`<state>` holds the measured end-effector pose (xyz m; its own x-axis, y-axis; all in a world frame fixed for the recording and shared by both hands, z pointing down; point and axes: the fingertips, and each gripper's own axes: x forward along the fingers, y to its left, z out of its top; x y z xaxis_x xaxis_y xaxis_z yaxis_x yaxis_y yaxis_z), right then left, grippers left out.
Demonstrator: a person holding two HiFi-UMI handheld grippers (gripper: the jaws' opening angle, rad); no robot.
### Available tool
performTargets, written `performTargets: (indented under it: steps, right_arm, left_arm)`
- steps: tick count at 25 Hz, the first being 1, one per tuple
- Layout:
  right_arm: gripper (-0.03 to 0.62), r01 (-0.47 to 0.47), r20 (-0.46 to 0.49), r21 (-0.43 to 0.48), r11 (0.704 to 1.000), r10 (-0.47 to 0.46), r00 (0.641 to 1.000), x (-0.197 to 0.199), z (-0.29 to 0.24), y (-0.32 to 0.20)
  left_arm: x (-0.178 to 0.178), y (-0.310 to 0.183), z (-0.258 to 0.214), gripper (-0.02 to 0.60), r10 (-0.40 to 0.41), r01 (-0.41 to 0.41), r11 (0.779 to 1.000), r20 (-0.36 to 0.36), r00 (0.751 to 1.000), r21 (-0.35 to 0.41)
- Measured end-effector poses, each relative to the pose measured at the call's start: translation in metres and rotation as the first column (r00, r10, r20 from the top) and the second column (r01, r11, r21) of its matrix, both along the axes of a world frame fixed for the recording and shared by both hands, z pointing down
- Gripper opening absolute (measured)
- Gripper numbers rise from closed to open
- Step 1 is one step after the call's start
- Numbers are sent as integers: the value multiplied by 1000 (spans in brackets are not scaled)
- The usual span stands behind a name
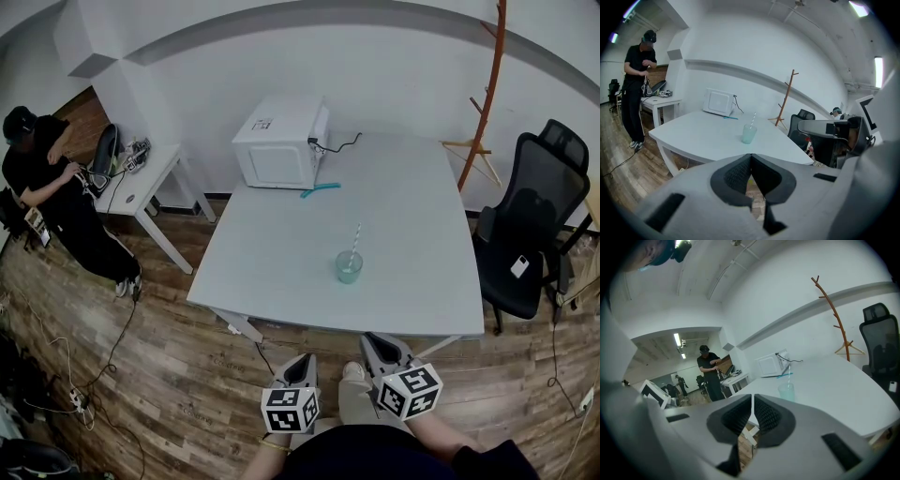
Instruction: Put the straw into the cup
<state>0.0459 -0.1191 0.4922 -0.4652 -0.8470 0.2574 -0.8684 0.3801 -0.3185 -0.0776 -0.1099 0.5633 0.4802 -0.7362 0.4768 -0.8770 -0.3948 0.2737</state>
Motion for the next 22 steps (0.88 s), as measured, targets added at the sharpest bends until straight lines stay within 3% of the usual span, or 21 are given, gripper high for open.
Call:
performTargets:
  steps: [22]
  right_arm:
    - [29,58,7,-18,998,-58,998,-17,1,7]
  left_arm:
    - [-2,5,-1,14,-12,12,1000,-15,1000,-1]
